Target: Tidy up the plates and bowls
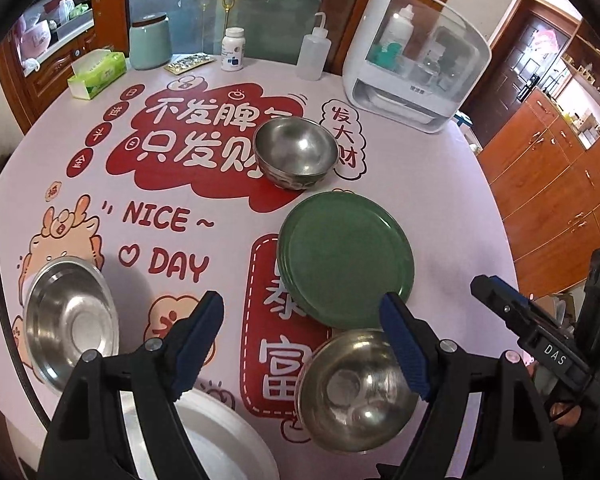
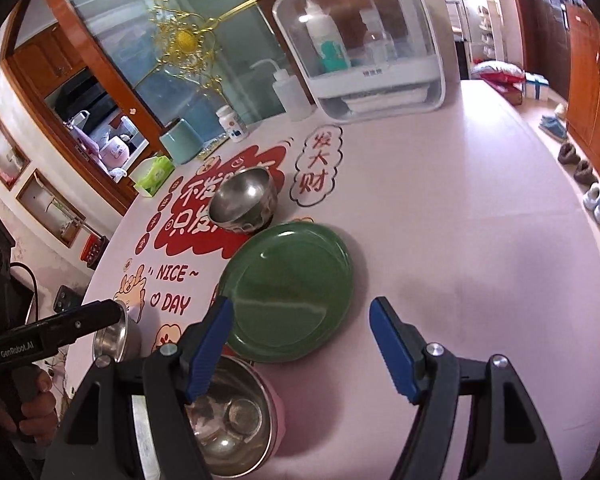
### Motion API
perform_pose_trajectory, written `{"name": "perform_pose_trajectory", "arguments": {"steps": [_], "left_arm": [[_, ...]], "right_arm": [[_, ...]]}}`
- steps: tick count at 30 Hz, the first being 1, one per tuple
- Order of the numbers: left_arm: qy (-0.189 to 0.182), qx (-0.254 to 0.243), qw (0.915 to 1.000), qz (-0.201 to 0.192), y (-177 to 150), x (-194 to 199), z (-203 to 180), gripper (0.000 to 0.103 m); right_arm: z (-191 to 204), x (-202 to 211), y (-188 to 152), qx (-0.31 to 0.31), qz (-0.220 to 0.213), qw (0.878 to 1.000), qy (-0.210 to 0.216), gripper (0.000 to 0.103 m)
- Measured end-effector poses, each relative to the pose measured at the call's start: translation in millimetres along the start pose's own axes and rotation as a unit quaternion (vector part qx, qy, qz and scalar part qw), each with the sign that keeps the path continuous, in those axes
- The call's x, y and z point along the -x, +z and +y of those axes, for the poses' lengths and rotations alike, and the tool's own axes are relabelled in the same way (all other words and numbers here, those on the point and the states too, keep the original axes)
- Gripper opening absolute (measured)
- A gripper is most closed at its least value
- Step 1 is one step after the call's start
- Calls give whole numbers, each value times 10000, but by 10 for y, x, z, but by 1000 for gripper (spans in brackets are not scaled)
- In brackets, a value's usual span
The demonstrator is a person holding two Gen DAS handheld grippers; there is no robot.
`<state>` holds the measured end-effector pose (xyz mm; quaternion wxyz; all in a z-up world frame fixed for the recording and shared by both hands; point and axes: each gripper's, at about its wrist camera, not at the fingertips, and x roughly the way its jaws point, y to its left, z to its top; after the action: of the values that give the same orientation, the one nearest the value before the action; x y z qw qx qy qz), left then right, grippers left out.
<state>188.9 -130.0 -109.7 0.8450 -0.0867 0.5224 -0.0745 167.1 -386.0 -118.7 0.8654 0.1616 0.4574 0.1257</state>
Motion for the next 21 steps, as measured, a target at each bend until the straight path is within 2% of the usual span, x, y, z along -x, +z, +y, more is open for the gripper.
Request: {"name": "perform_pose_trajectory", "arguments": {"steps": [21], "left_arm": [[54, 77, 9956, 928, 173, -1178, 79, 79]], "right_arm": [[-476, -625, -153, -1048, 538, 9922, 414, 71]]}}
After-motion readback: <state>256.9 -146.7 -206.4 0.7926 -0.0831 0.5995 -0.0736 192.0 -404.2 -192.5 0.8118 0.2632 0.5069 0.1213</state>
